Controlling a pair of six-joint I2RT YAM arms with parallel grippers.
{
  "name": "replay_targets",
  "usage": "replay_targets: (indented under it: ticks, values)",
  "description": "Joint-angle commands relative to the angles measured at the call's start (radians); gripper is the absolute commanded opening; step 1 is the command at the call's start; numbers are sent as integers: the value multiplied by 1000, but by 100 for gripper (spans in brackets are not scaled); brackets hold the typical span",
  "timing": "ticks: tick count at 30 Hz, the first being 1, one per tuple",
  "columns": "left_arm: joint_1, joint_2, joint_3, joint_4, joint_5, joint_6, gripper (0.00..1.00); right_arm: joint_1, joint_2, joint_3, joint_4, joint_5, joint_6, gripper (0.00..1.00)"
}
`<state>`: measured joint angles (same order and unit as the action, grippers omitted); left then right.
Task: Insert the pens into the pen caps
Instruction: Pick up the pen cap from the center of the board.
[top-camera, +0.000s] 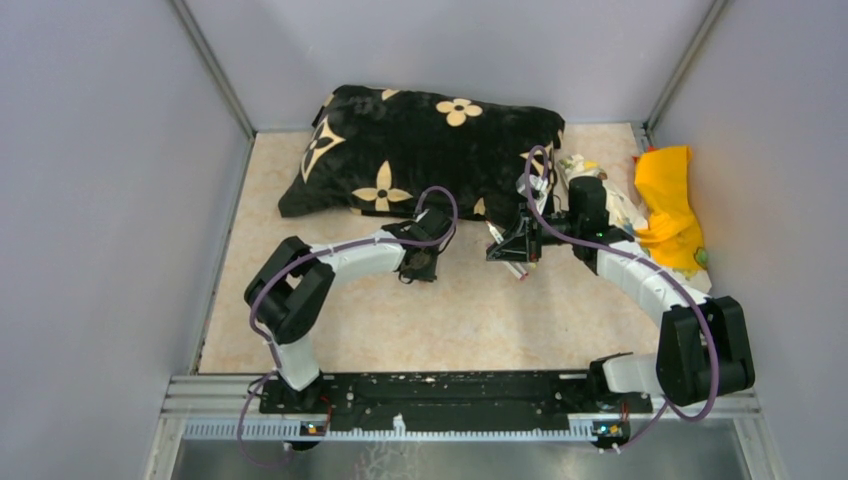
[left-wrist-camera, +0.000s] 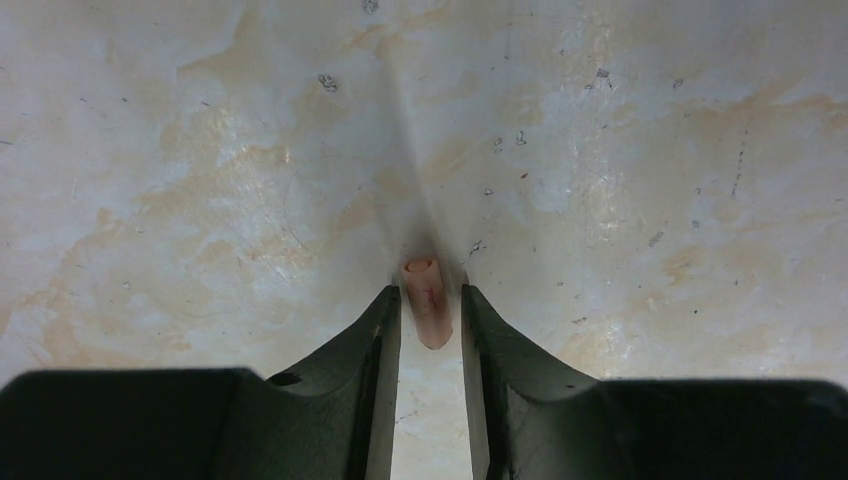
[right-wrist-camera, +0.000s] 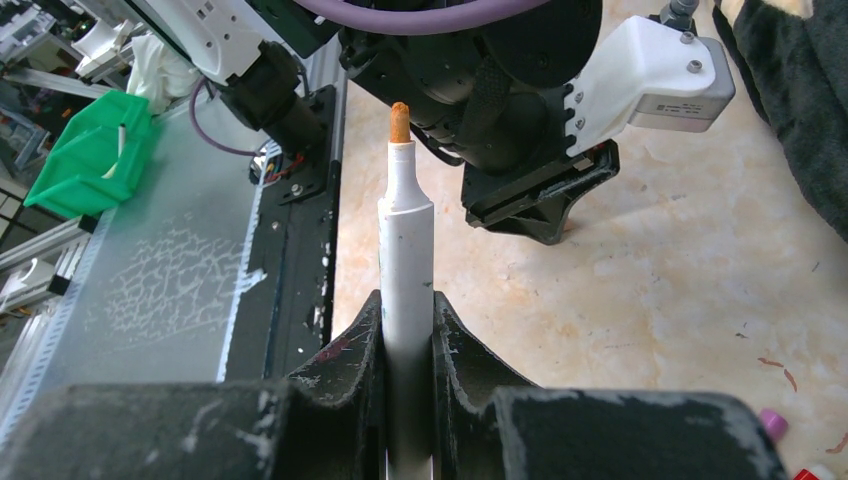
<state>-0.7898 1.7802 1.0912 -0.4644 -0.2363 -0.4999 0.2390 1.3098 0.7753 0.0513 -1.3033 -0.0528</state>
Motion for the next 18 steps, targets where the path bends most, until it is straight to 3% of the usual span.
replay_targets:
  ticks: [1,8,18]
  values:
    - [-9,46,30,-53,-35,18,33,-9,-24,51,22,-20,-18,0]
    - [-21,82,46,-107,-28,41,22,-9,-32,53,25,-24,-13,0]
    - [-46,104,70,-196,-46,54,28,-9,-42,48,42,-28,5,0]
